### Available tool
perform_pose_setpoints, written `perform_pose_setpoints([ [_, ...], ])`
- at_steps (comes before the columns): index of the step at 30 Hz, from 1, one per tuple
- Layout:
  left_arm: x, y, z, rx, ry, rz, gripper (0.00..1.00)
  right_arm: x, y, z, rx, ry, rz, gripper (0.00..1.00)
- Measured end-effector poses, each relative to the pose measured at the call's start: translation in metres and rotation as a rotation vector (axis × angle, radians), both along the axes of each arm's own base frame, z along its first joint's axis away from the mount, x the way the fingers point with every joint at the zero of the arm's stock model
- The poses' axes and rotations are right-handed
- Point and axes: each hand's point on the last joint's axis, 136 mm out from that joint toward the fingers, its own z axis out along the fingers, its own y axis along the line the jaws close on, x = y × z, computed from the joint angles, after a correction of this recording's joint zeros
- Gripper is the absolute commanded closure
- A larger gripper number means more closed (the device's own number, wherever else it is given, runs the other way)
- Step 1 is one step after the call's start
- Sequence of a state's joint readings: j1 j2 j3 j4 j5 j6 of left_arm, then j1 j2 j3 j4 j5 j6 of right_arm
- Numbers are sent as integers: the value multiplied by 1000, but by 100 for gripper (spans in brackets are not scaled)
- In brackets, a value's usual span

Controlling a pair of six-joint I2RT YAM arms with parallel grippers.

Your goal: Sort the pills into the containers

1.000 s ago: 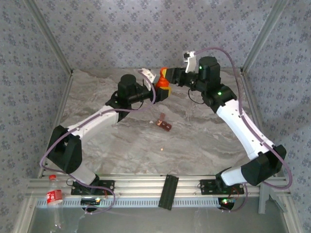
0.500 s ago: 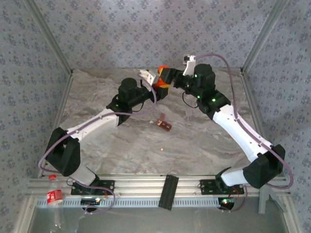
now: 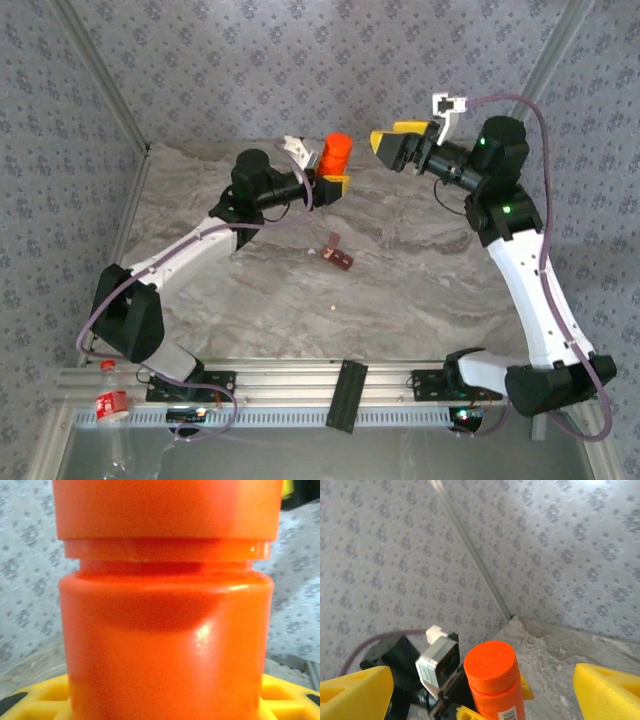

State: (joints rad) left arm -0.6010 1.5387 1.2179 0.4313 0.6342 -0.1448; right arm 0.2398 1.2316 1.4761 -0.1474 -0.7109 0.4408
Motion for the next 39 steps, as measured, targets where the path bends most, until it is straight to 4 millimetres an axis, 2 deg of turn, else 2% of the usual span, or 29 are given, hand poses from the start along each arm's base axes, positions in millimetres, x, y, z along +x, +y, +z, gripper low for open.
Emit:
perform_pose_setpoints([
  [5,-20,-7,23,-30,-2,-146,100,11,18,-21,-59,44,126,7],
  [9,-27,-12,24,-30,21,-217,100,15,26,-35,-77,87,178,8],
  [18,-32,-16,12,-8,76,-268,100,-2,46,-25,-82,47,277,16],
  [29,-33,-16,14,-10,81,-280,100,2,56,-35,-96,79,301,33],
  [34,-35,-16,14,-9,83,-290,100,2,55,-39,-107,89,294,50],
  [39,-34,-16,14,-10,83,-283,100,3,56,-38,-112,78,286,58],
])
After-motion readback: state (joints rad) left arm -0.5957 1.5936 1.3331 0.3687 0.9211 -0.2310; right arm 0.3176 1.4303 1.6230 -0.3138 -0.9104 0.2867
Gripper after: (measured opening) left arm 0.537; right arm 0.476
